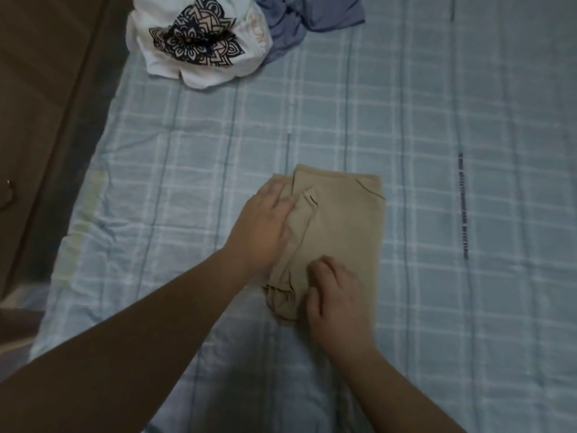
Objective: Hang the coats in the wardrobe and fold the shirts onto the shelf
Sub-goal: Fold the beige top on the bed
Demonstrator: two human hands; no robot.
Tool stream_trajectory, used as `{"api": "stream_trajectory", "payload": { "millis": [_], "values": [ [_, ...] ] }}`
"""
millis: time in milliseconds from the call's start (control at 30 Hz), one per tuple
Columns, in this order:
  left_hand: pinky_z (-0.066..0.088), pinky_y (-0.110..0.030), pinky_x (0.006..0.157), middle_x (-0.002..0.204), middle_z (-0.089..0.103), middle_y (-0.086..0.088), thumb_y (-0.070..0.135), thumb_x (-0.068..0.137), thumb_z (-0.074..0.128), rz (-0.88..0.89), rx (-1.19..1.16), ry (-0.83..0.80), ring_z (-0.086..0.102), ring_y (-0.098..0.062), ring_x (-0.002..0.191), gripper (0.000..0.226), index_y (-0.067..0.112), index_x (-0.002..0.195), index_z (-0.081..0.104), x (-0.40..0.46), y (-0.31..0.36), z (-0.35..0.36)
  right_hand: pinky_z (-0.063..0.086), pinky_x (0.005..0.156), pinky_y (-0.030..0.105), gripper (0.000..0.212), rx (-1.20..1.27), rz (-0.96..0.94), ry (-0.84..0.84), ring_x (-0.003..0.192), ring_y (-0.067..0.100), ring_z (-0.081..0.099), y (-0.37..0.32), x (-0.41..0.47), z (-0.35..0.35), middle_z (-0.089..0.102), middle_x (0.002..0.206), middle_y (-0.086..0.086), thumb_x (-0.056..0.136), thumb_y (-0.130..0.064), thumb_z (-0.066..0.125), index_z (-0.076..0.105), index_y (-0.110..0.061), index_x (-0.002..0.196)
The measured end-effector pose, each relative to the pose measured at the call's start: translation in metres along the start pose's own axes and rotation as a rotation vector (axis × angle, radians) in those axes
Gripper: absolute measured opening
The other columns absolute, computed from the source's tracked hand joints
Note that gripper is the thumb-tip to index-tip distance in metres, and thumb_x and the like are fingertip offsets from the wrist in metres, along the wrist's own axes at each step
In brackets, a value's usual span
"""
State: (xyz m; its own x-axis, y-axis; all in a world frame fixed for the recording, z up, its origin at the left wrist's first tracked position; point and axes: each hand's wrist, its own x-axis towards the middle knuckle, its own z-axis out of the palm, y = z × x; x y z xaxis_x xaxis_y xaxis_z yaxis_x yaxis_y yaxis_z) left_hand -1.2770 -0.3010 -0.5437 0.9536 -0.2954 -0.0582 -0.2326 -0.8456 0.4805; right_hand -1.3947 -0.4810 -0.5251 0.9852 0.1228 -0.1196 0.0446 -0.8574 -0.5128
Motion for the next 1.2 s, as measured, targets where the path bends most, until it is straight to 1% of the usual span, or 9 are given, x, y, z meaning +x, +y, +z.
{"api": "stream_trajectory", "payload": {
  "millis": [167,367,467,567,667,833,933,1100,1200],
  "values": [
    [0.019,-0.053,0.117,0.158,0.030,-0.010,0.034,0.094,0.042,0.092,0.252,-0.030,0.025,-0.032,0.145,0.055,0.023,0.148,0.037,-0.038,0.038,0.044,0.019,0.117,0.057,0.061,-0.272,-0.003,-0.073,0.146,0.029,0.027,0.052,0.004,0.010,0.033,0.158,0.010,0.093,-0.031,0.041,0.037,-0.013,0.150],
    [0.021,-0.051,0.117,0.160,0.022,-0.012,0.045,0.100,0.033,-0.038,0.242,-0.062,0.019,-0.032,0.148,0.055,0.029,0.153,0.026,-0.074,0.029,0.081,0.029,0.114,0.054,0.059,-0.253,-0.115,-0.100,0.148,0.027,0.024,0.091,-0.023,0.017,0.030,0.159,0.008,0.094,-0.024,0.041,0.034,-0.015,0.152],
    [0.018,-0.036,0.120,0.160,0.012,-0.019,0.036,0.096,0.050,-0.177,-0.051,0.028,0.014,-0.029,0.148,0.067,0.019,0.154,0.020,-0.089,0.037,0.073,0.023,0.120,0.043,0.060,0.030,-0.032,0.000,0.148,0.022,0.022,0.094,-0.031,0.012,0.029,0.159,0.010,0.093,-0.009,0.050,0.035,-0.011,0.151],
    [0.027,-0.023,0.112,0.153,0.027,-0.015,0.025,0.083,0.073,-0.565,-0.519,0.117,0.032,-0.015,0.139,0.085,0.018,0.151,0.023,-0.110,0.058,0.067,0.034,0.114,0.037,0.060,0.478,0.399,0.157,0.134,0.022,0.043,0.088,-0.032,0.001,0.040,0.148,0.007,0.090,-0.004,0.063,0.039,-0.011,0.145],
    [0.043,-0.002,0.077,0.115,0.059,0.003,0.014,0.081,0.077,-0.856,-0.833,0.076,0.059,0.006,0.096,0.063,0.017,0.132,0.041,-0.119,0.077,0.055,0.049,0.097,0.039,0.050,0.660,0.810,0.070,0.103,0.023,0.063,0.088,-0.024,-0.012,0.062,0.124,0.012,0.087,-0.014,0.071,0.050,-0.009,0.132],
    [0.051,-0.028,0.061,0.096,0.071,-0.012,0.030,0.078,0.079,-1.024,-0.955,-0.056,0.066,-0.022,0.080,0.037,0.005,0.102,0.067,-0.117,0.065,0.053,0.055,0.071,0.036,0.007,0.765,0.862,-0.204,0.073,0.023,0.068,0.098,-0.016,-0.030,0.075,0.080,0.007,0.089,-0.010,0.067,0.073,-0.008,0.087],
    [0.058,-0.036,0.068,0.099,0.071,-0.017,0.021,0.080,0.077,-1.182,-1.166,-0.190,0.068,-0.028,0.088,0.029,0.003,0.102,0.068,-0.134,0.059,0.049,0.039,0.058,0.030,0.021,0.816,0.933,-0.278,0.053,0.017,0.052,0.104,-0.026,-0.035,0.060,0.058,0.002,0.093,-0.006,0.059,0.063,-0.008,0.073],
    [0.054,-0.035,0.066,0.083,0.072,-0.013,0.013,0.069,0.075,-1.232,-1.282,-0.331,0.068,-0.021,0.071,0.028,0.003,0.094,0.065,-0.176,0.079,0.044,0.055,0.077,0.048,0.007,0.807,0.926,-0.362,0.079,0.027,0.068,0.105,-0.073,-0.041,0.072,0.090,0.016,0.094,-0.010,0.058,0.065,-0.009,0.094],
    [0.049,-0.036,0.064,0.062,0.050,-0.007,0.030,0.061,0.084,-1.172,-1.438,-0.260,0.048,-0.016,0.054,0.047,0.003,0.088,0.058,-0.184,0.085,0.033,0.056,0.055,0.036,0.017,1.038,1.012,-0.227,0.067,0.019,0.069,0.091,-0.082,-0.057,0.068,0.097,0.014,0.094,-0.006,0.061,0.059,-0.013,0.109]
  ]
}}
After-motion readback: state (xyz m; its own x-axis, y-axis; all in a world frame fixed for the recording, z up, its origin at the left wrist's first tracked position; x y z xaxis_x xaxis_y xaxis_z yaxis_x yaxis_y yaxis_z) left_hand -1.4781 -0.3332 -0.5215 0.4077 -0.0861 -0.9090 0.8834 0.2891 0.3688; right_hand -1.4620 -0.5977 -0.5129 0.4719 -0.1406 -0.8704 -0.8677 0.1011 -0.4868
